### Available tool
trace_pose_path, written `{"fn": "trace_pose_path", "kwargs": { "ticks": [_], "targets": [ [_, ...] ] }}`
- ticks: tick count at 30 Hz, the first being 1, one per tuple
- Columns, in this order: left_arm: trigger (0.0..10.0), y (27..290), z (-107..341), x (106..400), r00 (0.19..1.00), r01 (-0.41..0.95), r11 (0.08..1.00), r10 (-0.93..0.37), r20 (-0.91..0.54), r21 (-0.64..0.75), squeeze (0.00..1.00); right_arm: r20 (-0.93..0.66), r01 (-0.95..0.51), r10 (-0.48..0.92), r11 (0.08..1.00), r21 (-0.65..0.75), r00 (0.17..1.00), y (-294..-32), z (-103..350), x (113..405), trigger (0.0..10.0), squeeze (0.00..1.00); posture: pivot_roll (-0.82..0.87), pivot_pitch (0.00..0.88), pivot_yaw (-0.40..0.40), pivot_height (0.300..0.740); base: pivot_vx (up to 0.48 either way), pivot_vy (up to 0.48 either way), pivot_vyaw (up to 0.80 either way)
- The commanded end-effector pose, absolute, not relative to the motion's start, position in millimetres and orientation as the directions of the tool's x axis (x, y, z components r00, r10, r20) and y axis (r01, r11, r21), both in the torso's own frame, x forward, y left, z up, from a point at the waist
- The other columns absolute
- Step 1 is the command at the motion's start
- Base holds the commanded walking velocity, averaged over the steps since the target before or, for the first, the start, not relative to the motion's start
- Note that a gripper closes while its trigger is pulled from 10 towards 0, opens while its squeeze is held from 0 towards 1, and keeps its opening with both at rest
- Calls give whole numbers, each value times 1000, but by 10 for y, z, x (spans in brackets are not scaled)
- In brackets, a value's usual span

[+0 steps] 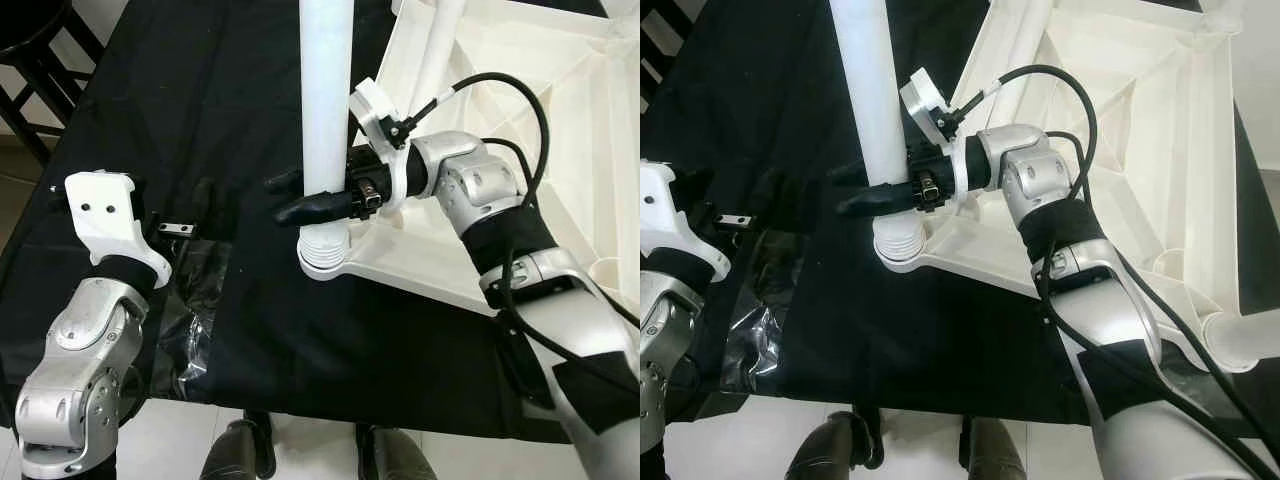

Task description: Building children table

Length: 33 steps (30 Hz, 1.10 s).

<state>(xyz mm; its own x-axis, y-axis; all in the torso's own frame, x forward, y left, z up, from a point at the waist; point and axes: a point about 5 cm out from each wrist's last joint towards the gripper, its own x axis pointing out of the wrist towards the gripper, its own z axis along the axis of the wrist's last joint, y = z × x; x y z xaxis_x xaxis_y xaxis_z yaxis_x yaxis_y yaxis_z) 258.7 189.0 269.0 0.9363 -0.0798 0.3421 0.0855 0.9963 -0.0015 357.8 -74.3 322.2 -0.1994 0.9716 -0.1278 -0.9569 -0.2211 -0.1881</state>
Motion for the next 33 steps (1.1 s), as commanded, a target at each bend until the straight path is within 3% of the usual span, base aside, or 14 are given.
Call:
{"fn": "trace_pose_path", "kwargs": {
  "ticks": [1,8,16,27,33],
  "targets": [
    [10000,1940,2670,2539,943,65,998,-65,327,11,0,-201,-953,959,-237,-189,-199,-719,3089,3592,10000,0,43,459,-16,740,0,0,0],
    [10000,1934,2677,2541,942,66,998,-66,328,12,0,-278,-922,943,-262,-285,-182,-631,3001,3583,10000,0,41,460,-16,740,0,0,0],
    [10000,1923,2672,2541,943,66,998,-66,326,11,0,-257,-912,953,-244,-331,-161,-612,2884,3565,10000,0,38,460,-15,740,0,0,0],
    [10000,1912,2670,2543,943,72,997,-72,326,12,0,-188,-924,964,-236,-299,-186,-681,2773,3518,10000,0,37,447,-7,740,0,0,0],
    [10000,1900,2670,2544,942,78,997,-77,327,12,0,-136,-945,979,-185,-271,-153,-768,2669,3510,10000,0,39,436,0,740,0,0,0]
  ]
}}
